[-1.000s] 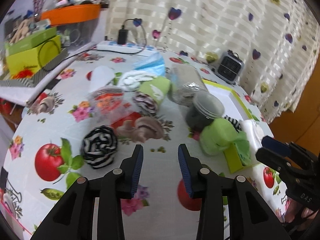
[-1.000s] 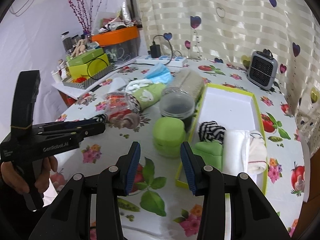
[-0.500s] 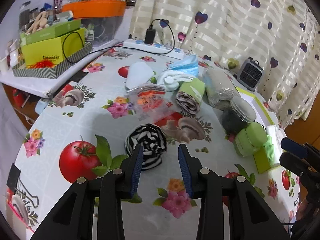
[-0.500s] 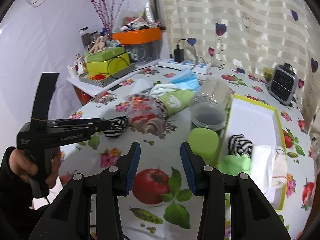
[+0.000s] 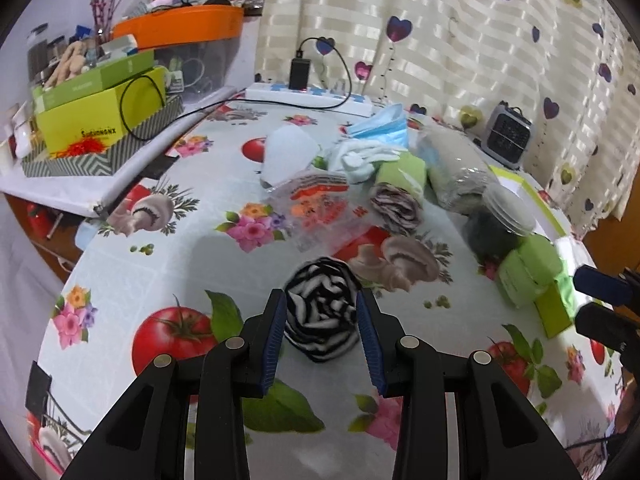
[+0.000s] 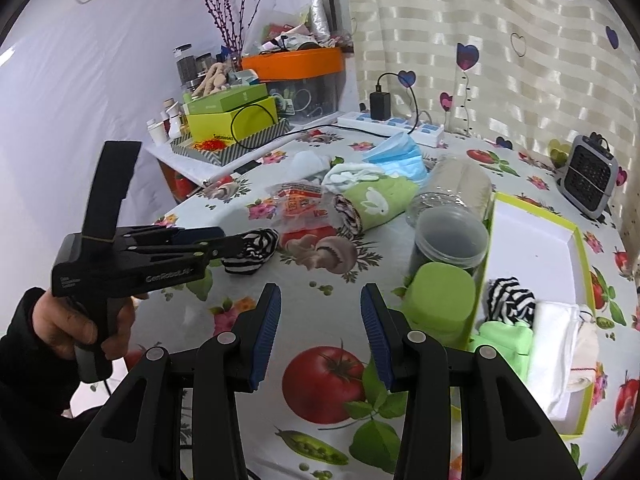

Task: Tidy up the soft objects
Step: 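Move the left tool down toward the black-and-white striped sock on the table, then close the left tool on the black-and-white striped sock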

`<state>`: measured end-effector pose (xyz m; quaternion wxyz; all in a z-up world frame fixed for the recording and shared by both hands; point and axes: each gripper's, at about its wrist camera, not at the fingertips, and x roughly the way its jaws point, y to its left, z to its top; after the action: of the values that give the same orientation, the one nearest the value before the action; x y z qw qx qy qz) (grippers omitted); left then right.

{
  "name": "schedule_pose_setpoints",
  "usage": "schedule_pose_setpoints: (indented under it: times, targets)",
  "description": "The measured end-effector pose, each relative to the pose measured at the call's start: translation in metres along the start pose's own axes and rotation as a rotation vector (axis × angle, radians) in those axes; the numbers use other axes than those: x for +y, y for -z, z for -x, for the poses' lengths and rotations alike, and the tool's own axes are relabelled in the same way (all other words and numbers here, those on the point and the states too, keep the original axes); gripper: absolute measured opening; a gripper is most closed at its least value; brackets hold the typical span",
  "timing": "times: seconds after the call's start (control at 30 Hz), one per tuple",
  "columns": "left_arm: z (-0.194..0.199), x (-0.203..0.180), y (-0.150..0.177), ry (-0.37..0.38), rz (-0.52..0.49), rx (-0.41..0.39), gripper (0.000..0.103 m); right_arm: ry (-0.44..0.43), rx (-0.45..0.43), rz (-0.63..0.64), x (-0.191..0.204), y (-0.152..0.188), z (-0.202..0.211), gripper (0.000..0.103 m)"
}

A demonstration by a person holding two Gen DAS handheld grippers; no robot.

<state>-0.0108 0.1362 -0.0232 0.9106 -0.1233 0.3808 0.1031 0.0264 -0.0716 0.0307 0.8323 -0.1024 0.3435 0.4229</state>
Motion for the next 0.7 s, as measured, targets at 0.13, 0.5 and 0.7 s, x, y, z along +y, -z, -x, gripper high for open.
schedule_pose_setpoints:
  times: [0.13,0.5,0.7]
  targets:
    - [-0.01,0.007,-0.002,0.012,0.016,0.026,0.035,-0.008,0.007,0.002,0.001,-0.001,-0.005,0.043]
    - [-0.037,-0.001,-0.005,-0.045,-0.029,0.085,0.054,-0.027,0.026,-0.009,0.001,-0.007,-0.019,0.047]
    - [-0.042,-0.006,-0.006,-0.091,-0.051,0.082,0.054,-0.033,0.043,-0.001,0.004,-0.01,-0.028,0.047]
